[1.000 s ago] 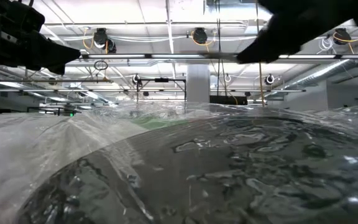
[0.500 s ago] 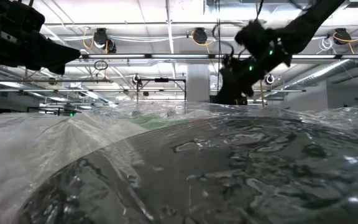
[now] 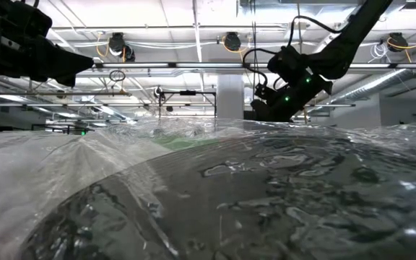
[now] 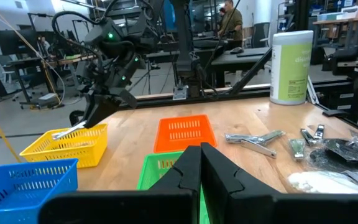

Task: Pick & Place Travel size toiletries
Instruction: Put the nail cutter into the yellow bin

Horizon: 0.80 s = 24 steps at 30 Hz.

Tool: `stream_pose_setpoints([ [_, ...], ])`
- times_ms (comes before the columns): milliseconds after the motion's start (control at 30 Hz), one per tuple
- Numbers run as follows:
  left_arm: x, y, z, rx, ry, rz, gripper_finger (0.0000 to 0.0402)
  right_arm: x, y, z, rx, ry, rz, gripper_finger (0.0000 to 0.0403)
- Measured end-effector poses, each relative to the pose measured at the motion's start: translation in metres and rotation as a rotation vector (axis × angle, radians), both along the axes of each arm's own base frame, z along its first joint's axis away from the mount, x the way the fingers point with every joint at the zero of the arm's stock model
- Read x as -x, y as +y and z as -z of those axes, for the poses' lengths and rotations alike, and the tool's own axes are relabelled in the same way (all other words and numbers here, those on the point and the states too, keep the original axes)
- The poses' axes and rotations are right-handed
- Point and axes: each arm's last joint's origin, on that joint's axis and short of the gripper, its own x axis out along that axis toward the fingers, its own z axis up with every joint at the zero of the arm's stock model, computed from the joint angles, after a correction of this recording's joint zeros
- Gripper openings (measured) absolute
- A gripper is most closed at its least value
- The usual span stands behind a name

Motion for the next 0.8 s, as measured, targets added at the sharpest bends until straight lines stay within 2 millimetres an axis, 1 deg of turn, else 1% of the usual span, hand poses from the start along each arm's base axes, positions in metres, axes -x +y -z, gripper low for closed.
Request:
stream_pose_setpoints([
  [100,0.000,0.000,0.000,0.000,0.000,0.000,0.0005,0.000,0.000,-0.003,0.014,-0.013,0.007,0.0068],
  [200,0.000,0.000,0.000,0.000,0.000,0.000,0.0005,0.001,-0.002,-0.002,0.018,-0.007,0.071,0.0072],
  [267,0.000,0.000,0.000,0.000,0.000,0.000,0.0006,0.001,-0.002,-0.002,0.031,-0.001,0.081,0.0080],
  [367,0.000,0.000,0.000,0.000,0.000,0.000,0.0006,0.001,-0.002,-0.003,0.035,0.000,0.079,0.0103],
  [567,0.000,0.000,0.000,0.000,0.000,0.000,0.0005,0.000,-0.001,-0.003,0.060,0.005,0.055,0.0169],
  [667,0.000,0.000,0.000,0.000,0.000,0.000,0.0005,-0.002,0.010,-0.013,0.115,0.028,-0.020,0.0193],
  [733,0.000,0.000,0.000,0.000,0.000,0.001,0.0005,-0.006,0.025,-0.027,0.164,0.007,-0.107,0.0202],
  [800,0.000,0.000,0.000,0.000,0.000,0.000,0.0005,-0.008,0.046,-0.042,0.198,-0.010,-0.186,0.0207],
])
